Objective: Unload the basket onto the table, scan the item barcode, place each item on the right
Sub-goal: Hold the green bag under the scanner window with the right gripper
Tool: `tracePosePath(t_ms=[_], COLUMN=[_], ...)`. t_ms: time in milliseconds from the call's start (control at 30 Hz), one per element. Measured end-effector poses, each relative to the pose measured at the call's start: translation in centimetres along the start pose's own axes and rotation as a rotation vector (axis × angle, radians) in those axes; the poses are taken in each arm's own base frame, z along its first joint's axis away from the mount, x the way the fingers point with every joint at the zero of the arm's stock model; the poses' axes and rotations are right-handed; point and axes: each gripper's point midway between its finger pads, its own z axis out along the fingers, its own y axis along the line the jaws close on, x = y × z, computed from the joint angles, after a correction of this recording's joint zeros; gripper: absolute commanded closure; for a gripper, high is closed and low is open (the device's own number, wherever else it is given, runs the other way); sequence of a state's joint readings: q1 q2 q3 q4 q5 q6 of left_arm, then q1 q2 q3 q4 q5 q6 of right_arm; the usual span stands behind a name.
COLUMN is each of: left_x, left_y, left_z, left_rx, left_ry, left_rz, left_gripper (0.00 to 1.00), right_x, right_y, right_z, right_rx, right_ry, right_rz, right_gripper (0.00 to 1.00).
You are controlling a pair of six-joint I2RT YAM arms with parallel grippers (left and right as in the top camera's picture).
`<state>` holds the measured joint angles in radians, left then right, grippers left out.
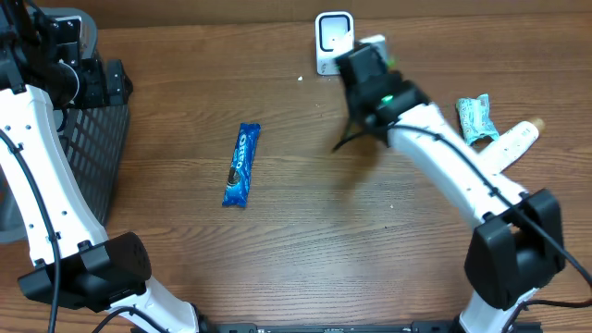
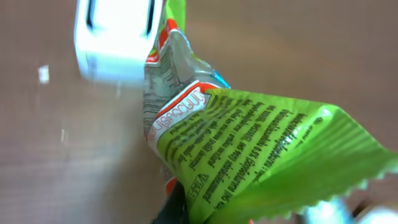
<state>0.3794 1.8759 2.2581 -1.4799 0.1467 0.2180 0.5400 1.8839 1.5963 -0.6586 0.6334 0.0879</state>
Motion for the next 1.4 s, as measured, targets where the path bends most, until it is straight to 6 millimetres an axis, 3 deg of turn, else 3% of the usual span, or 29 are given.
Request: tracePosePath(t_ms=[133, 233, 433, 800, 967, 1233, 1400], left_x=[0.0, 0.0, 0.0, 0.0, 0.0, 0.0, 0.0], left_y=[0.0, 0.0, 0.0, 0.0, 0.0, 0.0, 0.0], left_z=[0.0, 0.0, 0.0, 0.0, 0.0, 0.0, 0.0], left_rx=[0.0, 0.0, 0.0, 0.0, 0.0, 0.0, 0.0], left_ry=[0.0, 0.001, 0.0, 0.0, 0.0, 0.0, 0.0], left_rz=[0.0, 0.0, 0.0, 0.0, 0.0, 0.0, 0.0], left_gripper=[0.0, 0.01, 0.0, 0.0, 0.0, 0.0, 0.0], right_x=[-4.6, -7.0, -9.1, -14.5, -15.1, -12.5, -11.6], right_y=[0.7, 0.6, 0.5, 0.2, 1.4, 4.4, 5.0], right_z=[-2.1, -2.9, -3.0, -3.4, -1.0, 4.4, 5.7], right_rx=[0.083, 0.108, 0.116, 0.165, 0.224, 0.292, 0.306], right_ry=[-0.195, -0.283, -0.344, -0.575, -0.624, -0.569, -0.54], right_rz=[-0.045, -0.08, -0.387, -0.664, -0.742, -0.984, -1.052], right_gripper=[0.96, 0.96, 0.96, 0.96, 0.96, 0.96, 0.96])
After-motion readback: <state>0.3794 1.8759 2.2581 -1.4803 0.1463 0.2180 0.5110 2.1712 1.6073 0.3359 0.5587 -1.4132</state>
